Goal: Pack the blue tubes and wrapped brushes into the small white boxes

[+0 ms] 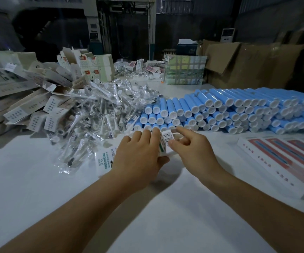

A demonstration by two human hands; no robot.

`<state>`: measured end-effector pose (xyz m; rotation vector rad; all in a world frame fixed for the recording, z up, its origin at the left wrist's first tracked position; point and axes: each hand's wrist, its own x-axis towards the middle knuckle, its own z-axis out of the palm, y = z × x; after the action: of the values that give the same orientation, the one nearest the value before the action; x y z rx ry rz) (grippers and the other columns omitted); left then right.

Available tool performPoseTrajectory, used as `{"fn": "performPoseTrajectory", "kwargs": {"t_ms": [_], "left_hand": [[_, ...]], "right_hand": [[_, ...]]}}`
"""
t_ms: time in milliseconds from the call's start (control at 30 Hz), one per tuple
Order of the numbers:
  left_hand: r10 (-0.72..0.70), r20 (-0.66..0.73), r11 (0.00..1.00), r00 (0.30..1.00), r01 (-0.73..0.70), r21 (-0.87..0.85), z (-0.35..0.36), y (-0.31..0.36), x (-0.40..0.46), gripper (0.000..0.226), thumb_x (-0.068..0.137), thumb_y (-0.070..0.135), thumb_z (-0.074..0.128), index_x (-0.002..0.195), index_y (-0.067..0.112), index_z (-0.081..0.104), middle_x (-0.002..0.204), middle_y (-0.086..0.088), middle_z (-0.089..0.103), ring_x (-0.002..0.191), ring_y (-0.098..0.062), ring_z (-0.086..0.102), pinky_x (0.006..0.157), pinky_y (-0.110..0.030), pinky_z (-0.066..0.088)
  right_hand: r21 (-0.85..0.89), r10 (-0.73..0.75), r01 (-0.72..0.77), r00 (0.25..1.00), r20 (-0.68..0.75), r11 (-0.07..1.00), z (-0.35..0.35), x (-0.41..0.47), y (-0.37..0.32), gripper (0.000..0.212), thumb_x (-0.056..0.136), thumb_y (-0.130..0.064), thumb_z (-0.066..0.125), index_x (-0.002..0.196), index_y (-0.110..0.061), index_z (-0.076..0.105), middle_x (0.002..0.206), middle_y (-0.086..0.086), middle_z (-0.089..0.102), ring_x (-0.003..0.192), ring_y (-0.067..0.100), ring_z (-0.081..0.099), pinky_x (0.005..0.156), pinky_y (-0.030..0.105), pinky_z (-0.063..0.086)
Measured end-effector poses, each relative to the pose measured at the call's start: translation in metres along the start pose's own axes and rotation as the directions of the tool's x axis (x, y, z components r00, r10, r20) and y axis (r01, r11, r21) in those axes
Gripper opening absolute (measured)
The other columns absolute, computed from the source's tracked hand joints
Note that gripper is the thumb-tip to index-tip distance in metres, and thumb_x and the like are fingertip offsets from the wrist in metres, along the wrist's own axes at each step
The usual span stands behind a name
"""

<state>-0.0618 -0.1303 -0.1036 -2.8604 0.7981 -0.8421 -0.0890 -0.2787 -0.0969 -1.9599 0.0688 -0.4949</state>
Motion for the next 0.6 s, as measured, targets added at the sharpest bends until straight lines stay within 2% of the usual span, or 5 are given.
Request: {"fn": "performPoseTrajectory", "kwargs": {"t_ms": [100,200,300,433,600], "left_hand": [[-0.004,0.002,1.0,1.0,0.004,0.007,-0.002,0.0,0.0,0.077,0.086,0.064,0.031,0.145,0.014,0.023,0.129,-0.001,0.048,0.112,-0.021,0.048,0.086,-0.033,0.036],[-0.016,-0.006,1.0,1.0,0.016,0.001,-0.003,0.0,-0.001,0.076,0.087,0.064,0.03,0.144,0.014,0.025,0.128,-0.001,0.049,0.111,-0.021,0.049,0.085,-0.033,0.037],[-0.005,-0.01,1.0,1.0,0.005,0.004,-0.003,0.001,-0.002,0.076,0.089,0.062,0.034,0.145,0.012,0.026,0.129,-0.003,0.049,0.11,-0.022,0.049,0.085,-0.034,0.037],[0.017,-0.013,1.0,1.0,-0.017,0.025,-0.005,0.001,-0.004,0.075,0.09,0.059,0.036,0.144,0.007,0.032,0.126,-0.007,0.053,0.106,-0.025,0.052,0.083,-0.036,0.04],[-0.02,-0.027,0.999,0.999,0.019,-0.034,-0.005,-0.001,0.0,0.075,0.088,0.063,0.03,0.145,0.014,0.025,0.131,-0.002,0.047,0.113,-0.022,0.046,0.087,-0.033,0.035]], "right_hand": [[0.078,0.006,-0.004,1.0,-0.028,0.997,0.001,-0.003,0.0,0.028,0.085,-0.021,0.069,0.074,-0.046,0.059,0.082,-0.003,0.07,0.08,0.014,0.067,0.076,0.034,0.054],[0.043,-0.017,0.019,0.999,-0.039,0.999,0.002,-0.006,-0.004,0.02,0.087,-0.022,0.066,0.076,-0.038,0.062,0.074,-0.011,0.067,0.077,0.003,0.064,0.072,0.027,0.054],[0.017,-0.018,0.019,0.999,-0.027,1.0,0.003,-0.007,-0.006,0.013,0.091,-0.018,0.061,0.086,-0.021,0.073,0.09,0.0,0.063,0.086,0.013,0.062,0.076,0.032,0.053],[0.062,0.032,-0.034,0.999,0.022,0.997,0.003,-0.008,-0.008,0.019,0.094,-0.015,0.058,0.104,-0.018,0.074,0.1,0.001,0.06,0.093,0.013,0.061,0.079,0.026,0.052],[0.1,0.016,-0.013,0.999,-0.036,0.995,0.0,-0.004,-0.012,0.019,0.09,-0.015,0.062,0.085,-0.028,0.075,0.09,-0.004,0.067,0.085,0.012,0.064,0.073,0.023,0.053]]}}
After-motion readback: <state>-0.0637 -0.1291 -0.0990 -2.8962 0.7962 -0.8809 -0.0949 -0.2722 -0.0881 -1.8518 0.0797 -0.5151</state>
